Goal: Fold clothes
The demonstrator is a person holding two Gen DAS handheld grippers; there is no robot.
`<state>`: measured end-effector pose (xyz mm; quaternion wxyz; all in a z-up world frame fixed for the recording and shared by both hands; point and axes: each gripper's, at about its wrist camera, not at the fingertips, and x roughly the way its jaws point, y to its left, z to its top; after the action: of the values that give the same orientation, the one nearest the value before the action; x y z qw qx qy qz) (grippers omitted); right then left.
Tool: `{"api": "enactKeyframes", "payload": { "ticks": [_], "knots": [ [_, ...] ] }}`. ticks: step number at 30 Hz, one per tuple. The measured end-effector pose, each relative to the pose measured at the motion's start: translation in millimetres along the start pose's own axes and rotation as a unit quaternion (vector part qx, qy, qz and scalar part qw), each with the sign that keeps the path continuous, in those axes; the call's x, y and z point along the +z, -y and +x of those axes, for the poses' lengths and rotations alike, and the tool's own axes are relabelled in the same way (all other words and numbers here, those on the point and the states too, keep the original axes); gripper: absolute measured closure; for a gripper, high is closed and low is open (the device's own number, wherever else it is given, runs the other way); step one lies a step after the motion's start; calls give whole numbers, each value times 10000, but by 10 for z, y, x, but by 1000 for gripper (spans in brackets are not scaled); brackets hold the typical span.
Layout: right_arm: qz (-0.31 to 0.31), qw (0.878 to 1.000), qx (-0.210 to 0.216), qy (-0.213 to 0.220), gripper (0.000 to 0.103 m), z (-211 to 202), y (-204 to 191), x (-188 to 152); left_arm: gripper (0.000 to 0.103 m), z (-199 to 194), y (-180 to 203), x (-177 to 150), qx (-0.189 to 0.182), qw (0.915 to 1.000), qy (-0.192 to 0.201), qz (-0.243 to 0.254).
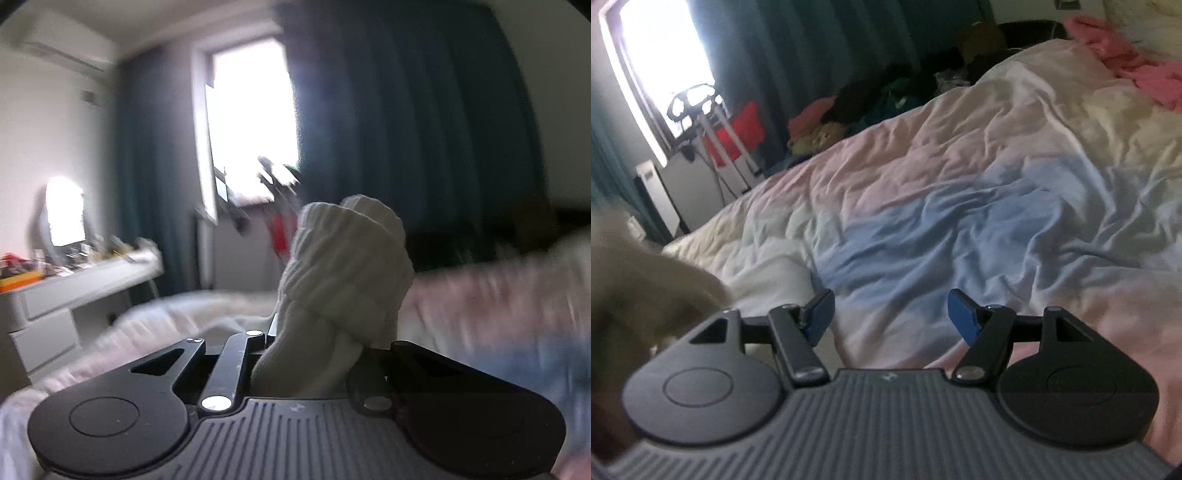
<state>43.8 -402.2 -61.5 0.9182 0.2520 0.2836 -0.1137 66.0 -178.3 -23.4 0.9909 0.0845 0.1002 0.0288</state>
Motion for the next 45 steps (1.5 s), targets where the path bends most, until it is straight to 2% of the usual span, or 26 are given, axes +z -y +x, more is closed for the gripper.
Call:
{"api": "enactKeyframes", "payload": {
  "ticks": [4, 6, 7, 8, 9, 10, 11, 12, 15, 17, 19, 22, 25, 29, 32, 36, 38, 40, 45],
  "knots": [
    [465, 9983, 253, -251, 33, 103, 129, -8, 88, 98, 299, -402, -445, 9974, -373, 421],
    [526, 9976, 357, -266, 31, 112, 123, -22, 83, 130, 378, -534, -650, 9940, -555, 685],
    [638, 9961, 543, -268, 31, 109, 129, -23, 81, 107, 315, -524, -716, 9916, -630, 875],
    [765, 9939, 740, -275, 31, 109, 138, -24, 71, 59, 266, -520, -864, 9882, -711, 1042],
    [978, 9896, 1007, -308, 31, 120, 162, -24, 50, 5, 234, -518, -1071, 9838, -799, 1194],
    [1208, 9837, 1288, -348, 31, 130, 191, -32, 36, -49, 202, -515, -1277, 9786, -886, 1346],
    [1433, 9765, 1560, -387, 31, 139, 218, -41, 12, -112, 162, -517, -1441, 9744, -929, 1452],
    [1621, 9696, 1782, -419, 31, 146, 235, -59, 9, -181, 118, -520, -1578, 9710, -943, 1528],
    [1837, 9548, 2268, -558, 32, 148, 191, -96, 9, -382, -24, -520, -1958, 9605, -975, 1719],
    [1903, 9432, 2610, -774, 32, 174, 124, -143, 9, -505, -152, -487, -2126, 9577, -987, 1668],
    [1905, 9330, 2866, -1055, 32, 208, 44, -213, 9, -602, -339, -462, -2158, 9587, -1031, 1539],
    [1685, 9315, 2875, -1457, 31, 297, -87, -299, 8, -689, -744, -429, -1988, 9677, -1112, 1084],
    [1594, 9301, 2844, -1693, 32, 400, -198, -363, 8, -642, -1046, -350, -1601, 9787, -1167, 538],
    [1376, 9183, 3197, -1886, 31, 525, -410, -419, 8, -619, -1269, -233, -1240, 9864, -1082, -33],
    [801, 9327, 3008, -1823, 32, 579, -632, -424, 8, -584, -1364, -194, -1067, 9891, -999, -192],
    [482, 9512, 2644, -1516, 35, 630, -767, -486, 8, -594, -1362, -192, -958, 9904, -979, -164],
    [361, 9578, 2523, -1326, 41, 591, -800, -506, 8, -583, -1355, -205, -970, 9905, -965, -138],
    [228, 9624, 2441, -1174, 50, 539, -815, -488, 8, -571, -1347, -218, -981, 9905, -952, -111],
    [-263, 9672, 2448, -618, 58, 337, -841, -436, 8, -552, -1328, -251, -1002, 9906, -926, -66]
  ]
}}
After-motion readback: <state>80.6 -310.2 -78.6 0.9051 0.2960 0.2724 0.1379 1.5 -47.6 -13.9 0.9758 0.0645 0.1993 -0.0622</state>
